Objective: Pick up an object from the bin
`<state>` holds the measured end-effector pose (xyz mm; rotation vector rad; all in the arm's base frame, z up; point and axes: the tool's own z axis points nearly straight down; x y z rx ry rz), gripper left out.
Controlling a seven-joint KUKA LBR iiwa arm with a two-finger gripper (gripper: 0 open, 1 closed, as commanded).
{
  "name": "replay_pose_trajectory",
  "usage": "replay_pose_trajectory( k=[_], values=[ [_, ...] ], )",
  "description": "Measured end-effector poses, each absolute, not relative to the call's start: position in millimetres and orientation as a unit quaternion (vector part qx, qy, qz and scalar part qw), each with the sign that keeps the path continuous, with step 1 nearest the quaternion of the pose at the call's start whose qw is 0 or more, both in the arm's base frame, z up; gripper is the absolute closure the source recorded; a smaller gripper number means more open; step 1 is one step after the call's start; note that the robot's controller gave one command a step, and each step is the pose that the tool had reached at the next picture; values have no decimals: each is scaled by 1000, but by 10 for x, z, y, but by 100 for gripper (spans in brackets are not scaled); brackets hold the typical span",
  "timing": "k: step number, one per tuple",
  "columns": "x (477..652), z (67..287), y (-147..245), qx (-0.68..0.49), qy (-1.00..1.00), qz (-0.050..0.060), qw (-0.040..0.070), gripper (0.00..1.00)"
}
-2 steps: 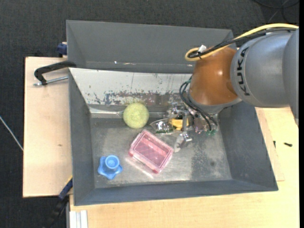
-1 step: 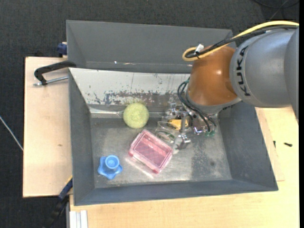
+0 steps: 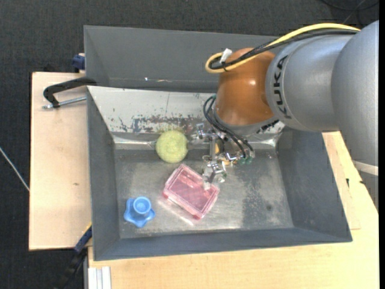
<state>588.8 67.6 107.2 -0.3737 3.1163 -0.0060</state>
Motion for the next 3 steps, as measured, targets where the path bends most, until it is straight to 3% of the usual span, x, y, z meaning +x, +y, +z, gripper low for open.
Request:
replay_pose_trajectory(
  k=[1,2,3],
  values=[
    [5946,1093,925,-108,994,-1,2,0],
    [6050,954,1395,6,1000,-9,3,100],
    [6050,954,1398,6,1000,-9,4,100]
  ],
)
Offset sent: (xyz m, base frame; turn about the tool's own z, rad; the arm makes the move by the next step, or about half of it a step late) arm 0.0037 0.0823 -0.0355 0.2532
